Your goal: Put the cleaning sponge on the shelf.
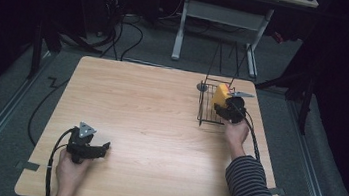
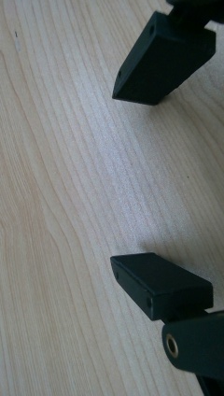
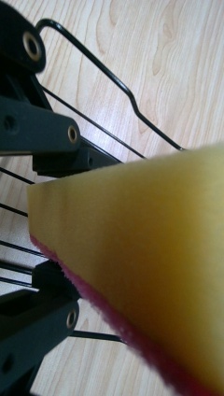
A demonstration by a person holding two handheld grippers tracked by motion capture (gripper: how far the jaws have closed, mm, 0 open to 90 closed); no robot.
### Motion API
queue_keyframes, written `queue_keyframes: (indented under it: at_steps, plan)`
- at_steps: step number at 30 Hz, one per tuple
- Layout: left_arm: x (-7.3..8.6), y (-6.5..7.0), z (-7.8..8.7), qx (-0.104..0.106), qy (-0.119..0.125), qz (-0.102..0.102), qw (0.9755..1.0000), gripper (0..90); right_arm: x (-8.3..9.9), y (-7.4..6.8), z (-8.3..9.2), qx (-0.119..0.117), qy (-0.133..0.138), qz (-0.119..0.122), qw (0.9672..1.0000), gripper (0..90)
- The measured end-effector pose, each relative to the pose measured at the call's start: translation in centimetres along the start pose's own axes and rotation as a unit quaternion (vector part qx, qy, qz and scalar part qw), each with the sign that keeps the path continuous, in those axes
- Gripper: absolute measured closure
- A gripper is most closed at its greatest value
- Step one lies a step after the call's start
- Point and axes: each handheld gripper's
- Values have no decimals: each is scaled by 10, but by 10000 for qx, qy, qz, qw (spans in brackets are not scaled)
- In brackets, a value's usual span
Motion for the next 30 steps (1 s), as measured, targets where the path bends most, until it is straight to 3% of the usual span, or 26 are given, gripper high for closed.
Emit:
queue_keyframes:
  at_steps: [4, 10, 20, 30]
  plan:
    - [0, 0, 0, 0, 1, 1, 10000, 176, -2, 2, 4, -44, 82, -71, 9999, 401]
    - [0, 0, 0, 0, 0, 0, 10000, 175, -4, 6, 11, -172, 124, -194, 9996, 290]
    - [0, 0, 0, 0, 0, 0, 10000, 176, -2, 16, 22, -486, 101, -439, 9978, 221]
    - [0, 0, 0, 1, 1, 0, 10000, 175, -1, 21, 37, -618, 173, -401, 9971, 167]
Point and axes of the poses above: each handheld gripper's, and its own axes: z roughly backward along the jaws, x roughly out of its underside, y roughly to its right, and after that the axes turned 15 degrees about x, right-handed
